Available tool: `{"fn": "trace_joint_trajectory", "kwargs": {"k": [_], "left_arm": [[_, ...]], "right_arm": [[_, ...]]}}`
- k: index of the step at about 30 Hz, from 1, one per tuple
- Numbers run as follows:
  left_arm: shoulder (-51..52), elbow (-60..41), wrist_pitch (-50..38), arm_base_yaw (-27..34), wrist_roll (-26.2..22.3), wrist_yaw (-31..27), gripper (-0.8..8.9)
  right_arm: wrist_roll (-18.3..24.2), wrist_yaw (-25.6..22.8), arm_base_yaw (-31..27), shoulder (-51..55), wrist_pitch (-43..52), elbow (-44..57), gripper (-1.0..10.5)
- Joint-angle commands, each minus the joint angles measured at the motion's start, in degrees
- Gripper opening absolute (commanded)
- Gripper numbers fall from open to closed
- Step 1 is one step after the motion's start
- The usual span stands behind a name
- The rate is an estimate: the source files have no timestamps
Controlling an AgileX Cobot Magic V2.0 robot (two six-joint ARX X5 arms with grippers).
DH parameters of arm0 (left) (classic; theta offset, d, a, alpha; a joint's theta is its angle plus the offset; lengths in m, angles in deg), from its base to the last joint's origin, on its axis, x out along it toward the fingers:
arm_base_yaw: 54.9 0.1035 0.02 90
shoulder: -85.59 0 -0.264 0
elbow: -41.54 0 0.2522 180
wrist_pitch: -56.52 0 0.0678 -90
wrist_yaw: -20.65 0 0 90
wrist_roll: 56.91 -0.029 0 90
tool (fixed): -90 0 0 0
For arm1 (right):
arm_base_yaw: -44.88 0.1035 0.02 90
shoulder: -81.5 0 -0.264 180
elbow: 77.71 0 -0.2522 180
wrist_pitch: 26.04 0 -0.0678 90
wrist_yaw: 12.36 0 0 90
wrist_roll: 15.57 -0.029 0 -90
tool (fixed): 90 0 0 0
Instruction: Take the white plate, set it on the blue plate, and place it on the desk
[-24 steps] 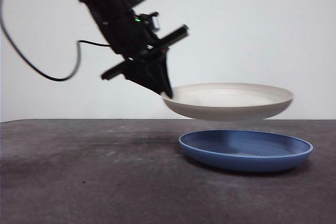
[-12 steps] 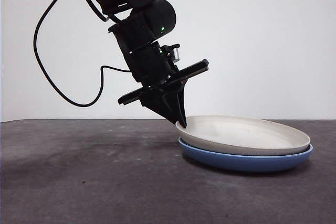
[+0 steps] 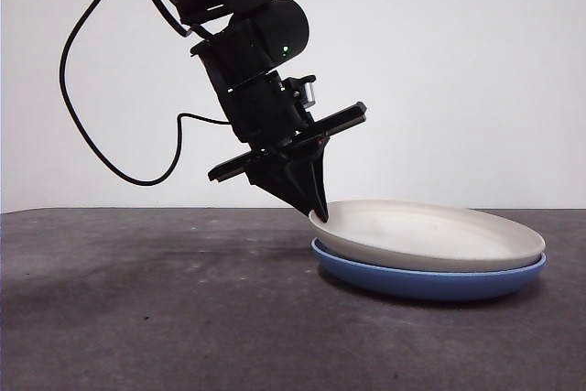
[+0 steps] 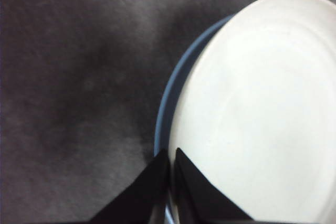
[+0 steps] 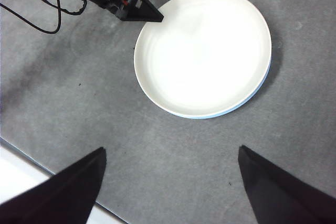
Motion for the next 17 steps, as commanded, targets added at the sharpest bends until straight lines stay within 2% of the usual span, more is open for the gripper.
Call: {"fn": "trace_joint_trajectory", "kwargs": {"k": [1, 6, 8, 17], "left_arm": [[-1.77, 1.75, -0.44, -1.29, -1.40, 0.24, 0.44], [-1.75, 1.88, -0.59, -1.81, -1.36, 0.24, 2.49], [-1.75, 1.88, -0.50, -1.81, -1.36, 0.24, 2.92], [0.07, 3.72, 0.98, -1.79, -2.49, 0.22, 2.94]], "right_arm": [[-0.61, 0.00, 0.13, -0.28, 0.52, -1.03, 4.0], [-0.61, 0.02, 0.13, -0.28, 0.52, -1.03, 4.0], [-0.61, 0.02, 0.13, -0.28, 0.52, -1.01, 4.0], [-0.59, 0.00, 0.13, -0.28, 0.52, -1.03, 4.0]]}}
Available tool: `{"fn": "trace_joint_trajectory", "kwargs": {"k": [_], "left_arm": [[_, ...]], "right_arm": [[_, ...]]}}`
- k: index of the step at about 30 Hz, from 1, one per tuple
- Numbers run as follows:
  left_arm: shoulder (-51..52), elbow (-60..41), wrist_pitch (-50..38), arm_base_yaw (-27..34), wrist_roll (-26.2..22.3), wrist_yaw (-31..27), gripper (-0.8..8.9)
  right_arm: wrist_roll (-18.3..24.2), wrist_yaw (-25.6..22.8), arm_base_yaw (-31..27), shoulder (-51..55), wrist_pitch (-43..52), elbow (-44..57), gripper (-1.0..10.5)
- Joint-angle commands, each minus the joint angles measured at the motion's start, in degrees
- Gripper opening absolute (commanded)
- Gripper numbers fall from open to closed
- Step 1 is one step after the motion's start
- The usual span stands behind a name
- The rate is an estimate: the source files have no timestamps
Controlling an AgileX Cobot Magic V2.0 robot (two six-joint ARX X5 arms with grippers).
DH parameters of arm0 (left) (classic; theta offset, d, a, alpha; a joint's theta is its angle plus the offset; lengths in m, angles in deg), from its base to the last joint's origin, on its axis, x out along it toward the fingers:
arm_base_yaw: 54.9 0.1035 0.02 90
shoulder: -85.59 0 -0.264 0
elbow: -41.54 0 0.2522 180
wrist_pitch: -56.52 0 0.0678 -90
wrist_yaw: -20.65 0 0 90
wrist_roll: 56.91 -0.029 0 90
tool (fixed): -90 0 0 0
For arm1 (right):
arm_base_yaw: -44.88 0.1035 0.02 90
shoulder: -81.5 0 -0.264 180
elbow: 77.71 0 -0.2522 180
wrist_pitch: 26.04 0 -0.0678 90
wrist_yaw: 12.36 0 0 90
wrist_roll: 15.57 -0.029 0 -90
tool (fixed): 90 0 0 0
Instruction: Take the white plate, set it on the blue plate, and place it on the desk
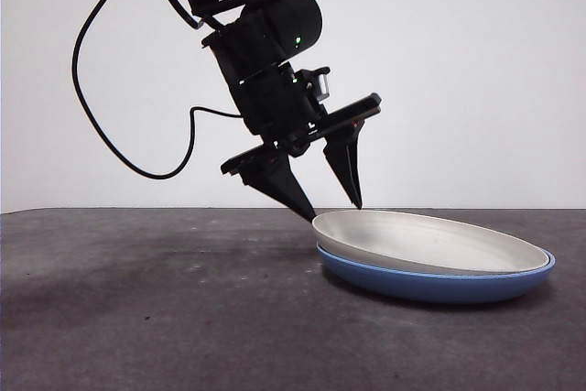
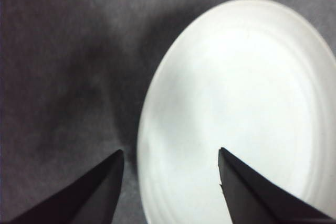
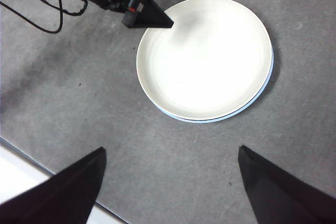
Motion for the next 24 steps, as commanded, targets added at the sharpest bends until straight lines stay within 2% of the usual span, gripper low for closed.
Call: {"fn": "trace_joint_trajectory", "kwargs": {"k": [1, 8, 18, 24], "left_arm": [[0.66, 2.03, 0.04, -0.44, -1.68, 0.15, 2.94], [7.28, 3.34, 5.01, 0.74, -4.63, -0.24, 2.94], [23.69, 3.32, 16.52, 5.75, -10.08, -0.72, 2.93], [33.46, -0.72, 20.00, 8.35, -11.78, -0.63, 2.93]], "right_arm": [[-0.61, 0.00, 0.13, -0.28, 0.52, -1.01, 4.0], [-0.59, -0.04, 0.13, -0.37, 0.55, -1.03, 4.0], [-0.59, -1.53, 0.13, -0.42, 0.57, -1.01, 4.0], [-0.57, -1.95, 0.13, -0.42, 0.57, -1.01, 4.0]]}}
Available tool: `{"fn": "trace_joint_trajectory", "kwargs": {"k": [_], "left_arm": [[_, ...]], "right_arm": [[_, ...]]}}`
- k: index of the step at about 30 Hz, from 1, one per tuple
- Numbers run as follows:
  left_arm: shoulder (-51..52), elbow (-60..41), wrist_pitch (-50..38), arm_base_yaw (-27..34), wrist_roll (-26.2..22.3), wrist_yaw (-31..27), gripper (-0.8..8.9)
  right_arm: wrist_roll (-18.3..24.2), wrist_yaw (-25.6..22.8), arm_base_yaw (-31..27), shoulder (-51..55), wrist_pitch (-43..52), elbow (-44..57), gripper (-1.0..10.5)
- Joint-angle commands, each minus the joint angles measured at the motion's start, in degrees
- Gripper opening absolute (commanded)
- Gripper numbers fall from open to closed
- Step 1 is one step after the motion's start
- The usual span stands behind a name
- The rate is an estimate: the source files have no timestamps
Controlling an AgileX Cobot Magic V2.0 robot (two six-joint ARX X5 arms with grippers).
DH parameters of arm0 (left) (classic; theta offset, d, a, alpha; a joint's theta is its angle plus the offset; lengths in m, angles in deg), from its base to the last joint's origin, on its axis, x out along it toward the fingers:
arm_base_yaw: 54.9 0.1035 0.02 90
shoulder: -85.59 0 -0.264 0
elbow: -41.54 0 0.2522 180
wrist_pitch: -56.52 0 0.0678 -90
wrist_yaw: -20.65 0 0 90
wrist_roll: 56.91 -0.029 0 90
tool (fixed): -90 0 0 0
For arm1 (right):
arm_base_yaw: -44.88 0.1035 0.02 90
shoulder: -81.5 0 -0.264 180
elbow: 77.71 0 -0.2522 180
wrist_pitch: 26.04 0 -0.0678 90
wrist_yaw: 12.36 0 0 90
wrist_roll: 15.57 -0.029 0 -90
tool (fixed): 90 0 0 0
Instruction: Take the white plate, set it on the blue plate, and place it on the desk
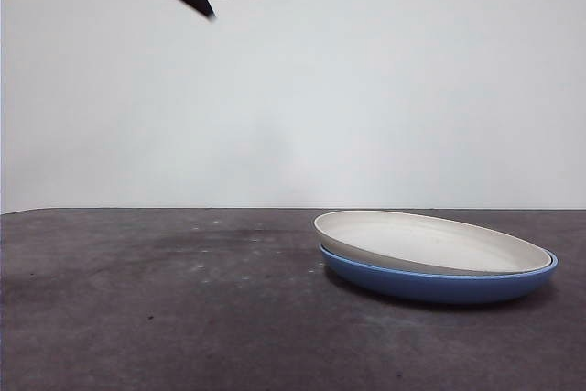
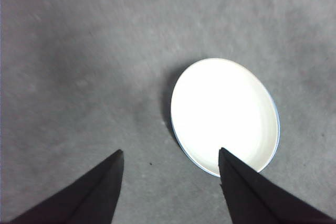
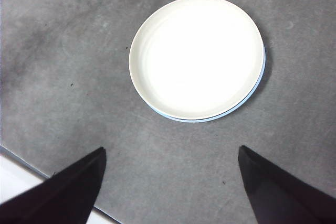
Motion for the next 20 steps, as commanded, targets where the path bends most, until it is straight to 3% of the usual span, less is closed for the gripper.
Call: {"fn": "trace_joint_trajectory", "kwargs": {"k": [1, 5, 10, 20], "left_arm": [[4.00, -3.30, 0.28, 0.63, -1.88, -0.09, 2.93], [11.67, -11.67, -0.28, 1.16, -1.95, 2.14, 2.93], [22.84, -24.39, 0.04, 1.14, -5.86, 15.43, 2.88], [25.99, -27.21, 1.14, 1.07, -6.60, 16.33, 2.88]], "right_arm": [[-0.57, -0.22, 0.13, -0.35, 0.55, -1.01, 4.0], [-0.57, -0.22, 0.13, -0.39, 0.55, -1.01, 4.0], [-0.66, -0.20, 0.13, -0.39, 0.52, -1.01, 4.0], [-3.32, -0.22, 0.13, -1.29, 0.52, -1.01, 4.0]]}}
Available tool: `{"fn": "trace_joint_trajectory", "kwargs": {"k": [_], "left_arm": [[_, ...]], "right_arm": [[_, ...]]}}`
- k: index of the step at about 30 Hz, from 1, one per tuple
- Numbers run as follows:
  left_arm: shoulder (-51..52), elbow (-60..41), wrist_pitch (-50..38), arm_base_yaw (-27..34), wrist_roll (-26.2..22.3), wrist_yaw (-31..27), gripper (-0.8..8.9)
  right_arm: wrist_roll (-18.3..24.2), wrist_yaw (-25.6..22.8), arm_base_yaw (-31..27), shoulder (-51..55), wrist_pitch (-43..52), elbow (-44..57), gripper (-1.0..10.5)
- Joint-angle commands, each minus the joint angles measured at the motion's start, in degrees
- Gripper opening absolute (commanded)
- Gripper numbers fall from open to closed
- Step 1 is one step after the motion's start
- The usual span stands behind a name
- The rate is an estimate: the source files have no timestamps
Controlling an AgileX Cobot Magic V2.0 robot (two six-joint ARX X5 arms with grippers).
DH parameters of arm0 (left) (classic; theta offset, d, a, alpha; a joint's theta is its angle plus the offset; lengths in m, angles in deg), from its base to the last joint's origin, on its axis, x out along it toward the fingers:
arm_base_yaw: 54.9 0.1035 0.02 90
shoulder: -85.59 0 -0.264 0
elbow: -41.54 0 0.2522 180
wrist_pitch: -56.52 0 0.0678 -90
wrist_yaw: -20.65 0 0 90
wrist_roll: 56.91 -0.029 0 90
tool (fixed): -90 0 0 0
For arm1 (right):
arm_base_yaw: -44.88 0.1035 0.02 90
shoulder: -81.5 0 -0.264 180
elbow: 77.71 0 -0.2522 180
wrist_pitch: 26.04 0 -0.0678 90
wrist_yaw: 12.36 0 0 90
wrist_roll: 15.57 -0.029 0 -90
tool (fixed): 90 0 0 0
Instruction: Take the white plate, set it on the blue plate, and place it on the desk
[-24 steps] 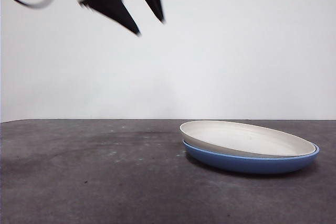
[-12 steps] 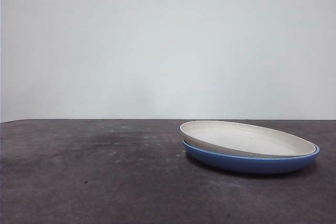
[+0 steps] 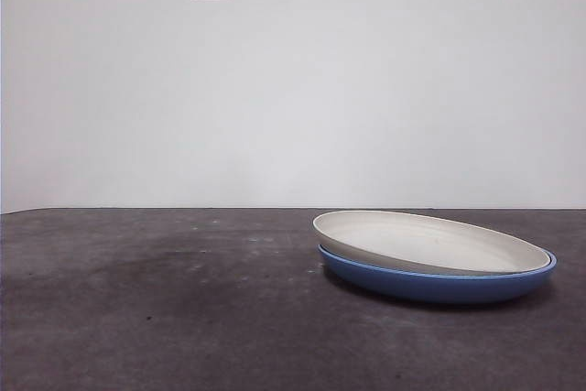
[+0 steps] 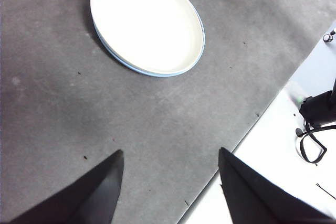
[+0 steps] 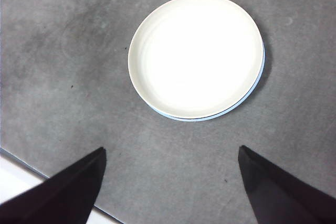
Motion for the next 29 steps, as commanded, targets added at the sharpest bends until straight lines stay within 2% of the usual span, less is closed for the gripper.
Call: {"fn": "trace_joint_trajectory", "kwargs": {"k": [1, 10, 17, 29], "left_arm": [[-0.22, 0.61, -0.81, -0.33, -1.11, 0.44, 2.88], [-0.22, 0.61, -0.79, -0.33, -1.11, 0.46, 2.88], [-0.22, 0.61, -0.76, -0.33, -1.11, 0.44, 2.88], [-0.22, 0.61, -0.74, -0.33, -1.11, 0.44, 2.88]], "right_arm": [[-1.64, -0.33, 0.13, -1.09, 0.55, -1.01, 4.0], [-3.72, -10.34, 0.11, -11.23, 4.81, -0.98, 4.0], [-3.76, -10.29, 0.11, -24.65, 14.80, -0.98, 4.0], [-3.48, -10.27, -0.13, -43.50, 26.23, -0.98, 4.0]]}}
